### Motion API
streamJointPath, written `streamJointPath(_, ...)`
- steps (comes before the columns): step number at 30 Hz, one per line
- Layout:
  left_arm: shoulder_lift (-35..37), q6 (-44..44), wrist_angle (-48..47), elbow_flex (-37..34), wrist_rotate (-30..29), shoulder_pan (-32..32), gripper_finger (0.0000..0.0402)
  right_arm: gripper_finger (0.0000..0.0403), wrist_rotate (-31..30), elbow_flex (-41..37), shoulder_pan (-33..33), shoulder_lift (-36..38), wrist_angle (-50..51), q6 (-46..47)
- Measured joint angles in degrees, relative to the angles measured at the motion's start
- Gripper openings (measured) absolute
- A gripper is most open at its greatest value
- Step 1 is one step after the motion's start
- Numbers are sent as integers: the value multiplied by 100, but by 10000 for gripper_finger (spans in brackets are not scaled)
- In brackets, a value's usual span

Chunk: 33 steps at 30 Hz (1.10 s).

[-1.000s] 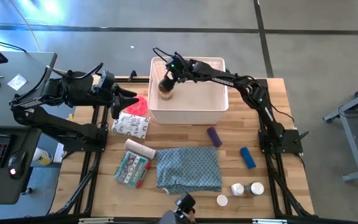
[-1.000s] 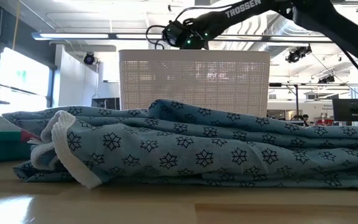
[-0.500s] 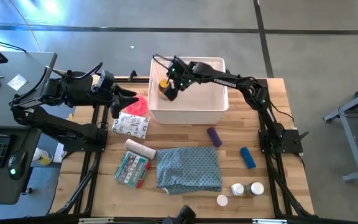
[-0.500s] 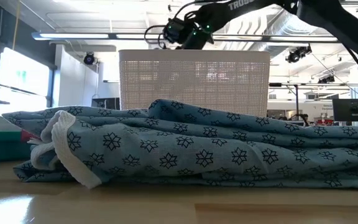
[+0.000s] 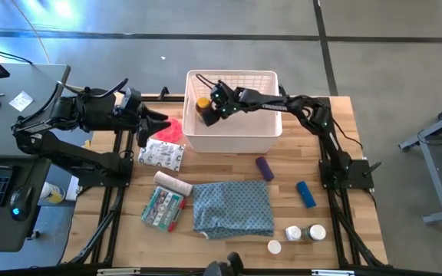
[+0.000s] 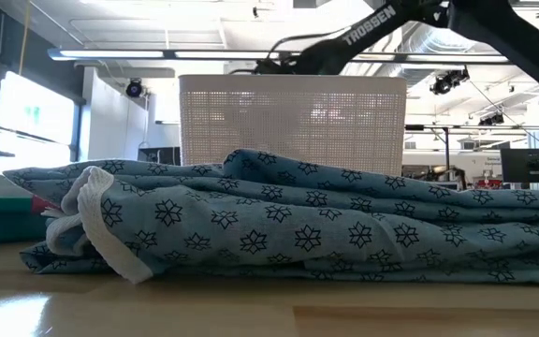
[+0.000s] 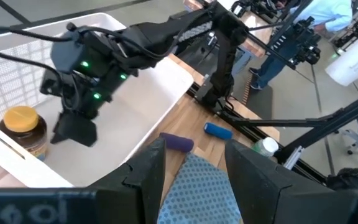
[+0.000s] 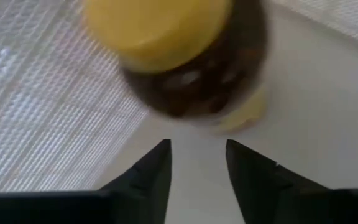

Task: Pick & place medical supplies in basket/bin
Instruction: Put the yellow pill bottle into the white bin, then put the green pill bottle into the white bin

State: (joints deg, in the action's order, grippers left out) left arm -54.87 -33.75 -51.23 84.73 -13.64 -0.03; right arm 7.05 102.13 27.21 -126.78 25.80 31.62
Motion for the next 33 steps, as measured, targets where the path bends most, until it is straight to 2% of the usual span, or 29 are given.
streamJointPath(6, 0, -128, -61, 0, 134, 0, 200, 90, -174, -175, 70, -4, -990, -3)
streamJointPath(10, 0, -144, -147, 0, 282, 0, 200, 71, -550, -181, 69, -4, -1434, -6)
streamJointPath(18, -1, -255, -148, 0, 309, 2, 200, 43, -818, -176, 102, -2, -1504, -112)
streamJointPath(26, -2, -255, -144, 0, 311, 0, 200, 17, 25, -173, 121, 154, -1292, -203)
streamJointPath(33, -2, -255, -103, 0, 285, 0, 200, 1, 753, -173, 231, 891, -679, -336)
